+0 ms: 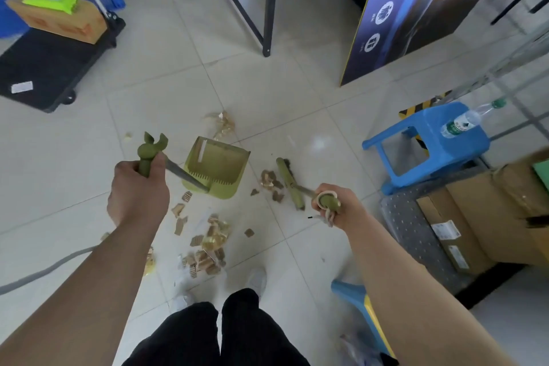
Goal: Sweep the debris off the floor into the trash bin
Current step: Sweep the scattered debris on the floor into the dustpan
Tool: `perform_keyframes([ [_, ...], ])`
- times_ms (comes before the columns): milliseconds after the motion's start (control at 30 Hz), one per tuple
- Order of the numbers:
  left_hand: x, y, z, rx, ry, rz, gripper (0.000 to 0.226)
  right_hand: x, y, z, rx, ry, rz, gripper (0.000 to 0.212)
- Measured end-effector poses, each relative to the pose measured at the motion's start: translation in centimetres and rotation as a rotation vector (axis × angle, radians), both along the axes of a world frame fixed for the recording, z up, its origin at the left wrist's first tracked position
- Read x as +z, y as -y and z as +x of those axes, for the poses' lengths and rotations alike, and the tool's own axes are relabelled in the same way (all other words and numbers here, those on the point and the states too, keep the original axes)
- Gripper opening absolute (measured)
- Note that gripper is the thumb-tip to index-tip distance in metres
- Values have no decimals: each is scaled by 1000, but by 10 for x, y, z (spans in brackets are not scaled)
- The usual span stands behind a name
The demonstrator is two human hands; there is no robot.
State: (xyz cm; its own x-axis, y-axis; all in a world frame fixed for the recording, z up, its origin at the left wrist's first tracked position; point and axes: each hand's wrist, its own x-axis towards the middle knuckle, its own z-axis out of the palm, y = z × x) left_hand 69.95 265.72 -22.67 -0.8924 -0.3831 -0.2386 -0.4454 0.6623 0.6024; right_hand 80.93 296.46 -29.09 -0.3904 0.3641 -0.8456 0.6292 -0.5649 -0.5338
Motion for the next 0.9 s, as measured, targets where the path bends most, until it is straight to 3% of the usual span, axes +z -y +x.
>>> perform_keyframes([
  [167, -3, 33, 0, 43, 6, -13, 55, -10, 18, -7, 122, 92, 90, 20],
  [300, -6, 64, 3, 83, -4, -36, 57, -28, 38, -11, 130, 99, 42, 53],
  [433, -8, 95, 10, 126, 2, -40, 55, -35, 94, -15, 251, 130, 49, 14],
  [533, -7, 115, 15, 145, 7, -26, 54, -40, 130, -14, 341, 115, 3, 18],
  [600, -4, 126, 18, 149, 11, -15, 52, -29, 152, -13, 379, 131, -11, 9],
  [767, 1, 146, 23, 130, 12, 1, 54, -8, 167, -15, 382, 64, -64, 33],
  [900, 5, 153, 21, 135, -1, 18, 52, 13, 148, -22, 348, 12, -207, 19],
])
